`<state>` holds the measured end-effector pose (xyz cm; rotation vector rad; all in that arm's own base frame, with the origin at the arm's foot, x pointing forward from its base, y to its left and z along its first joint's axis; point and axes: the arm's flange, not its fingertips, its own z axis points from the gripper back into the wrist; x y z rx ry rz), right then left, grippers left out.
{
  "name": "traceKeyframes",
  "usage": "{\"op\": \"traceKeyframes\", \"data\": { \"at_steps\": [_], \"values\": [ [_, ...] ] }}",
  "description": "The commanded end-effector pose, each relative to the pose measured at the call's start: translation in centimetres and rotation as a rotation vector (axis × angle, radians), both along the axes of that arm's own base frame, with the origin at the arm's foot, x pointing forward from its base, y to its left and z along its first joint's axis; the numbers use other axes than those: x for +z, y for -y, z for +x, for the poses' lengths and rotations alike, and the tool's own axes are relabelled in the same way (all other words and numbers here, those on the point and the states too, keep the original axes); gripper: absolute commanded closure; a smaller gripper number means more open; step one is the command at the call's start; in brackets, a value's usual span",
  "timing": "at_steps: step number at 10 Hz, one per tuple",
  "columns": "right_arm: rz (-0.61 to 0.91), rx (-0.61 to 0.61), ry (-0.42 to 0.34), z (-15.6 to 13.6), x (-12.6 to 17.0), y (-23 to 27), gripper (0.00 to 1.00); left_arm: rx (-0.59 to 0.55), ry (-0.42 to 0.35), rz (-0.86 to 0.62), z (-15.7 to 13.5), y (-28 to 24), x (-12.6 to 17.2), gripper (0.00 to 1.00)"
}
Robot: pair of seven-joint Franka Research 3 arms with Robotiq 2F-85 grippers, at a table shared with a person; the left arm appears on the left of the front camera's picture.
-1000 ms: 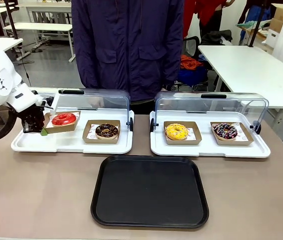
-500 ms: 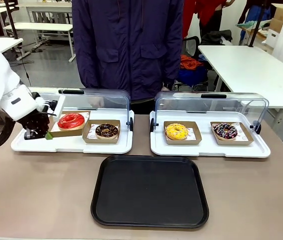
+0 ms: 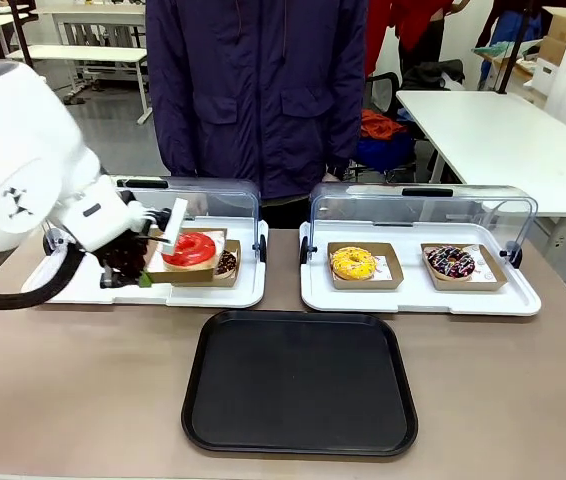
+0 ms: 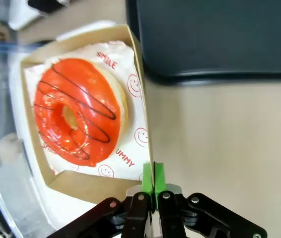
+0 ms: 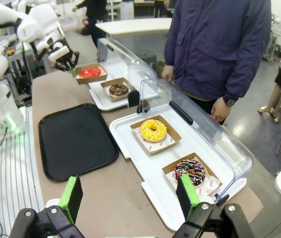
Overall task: Move the first donut from the left to the tray.
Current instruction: Pick up the Paper togo box containing the Donut indicated by the person and place it on the Handle tray.
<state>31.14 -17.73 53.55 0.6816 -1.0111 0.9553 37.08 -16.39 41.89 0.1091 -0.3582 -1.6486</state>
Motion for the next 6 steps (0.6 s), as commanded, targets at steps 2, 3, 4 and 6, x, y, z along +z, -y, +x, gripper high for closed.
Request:
{"op": "traceKeyframes", "data": {
  "at_steps": [2,3,4,6],
  "values": [
    [0.007,0.01,0.036,0.2,0.3,0.1,0.0,0.007,0.041,0.013,-10.7,1.1,-5.5,0.98],
    [0.007,0.01,0.036,0.2,0.3,0.1,0.0,0.001,0.033,0.002,-11.9,1.8,-6.4,0.98],
    [0.007,0.01,0.036,0.2,0.3,0.1,0.0,-0.001,0.024,0.002,-12.9,2.6,-7.2,0.98],
    [0.007,0.01,0.036,0.2,0.3,0.1,0.0,0.041,0.047,0.03,-13.3,3.4,-8.0,0.98]
  ]
}}
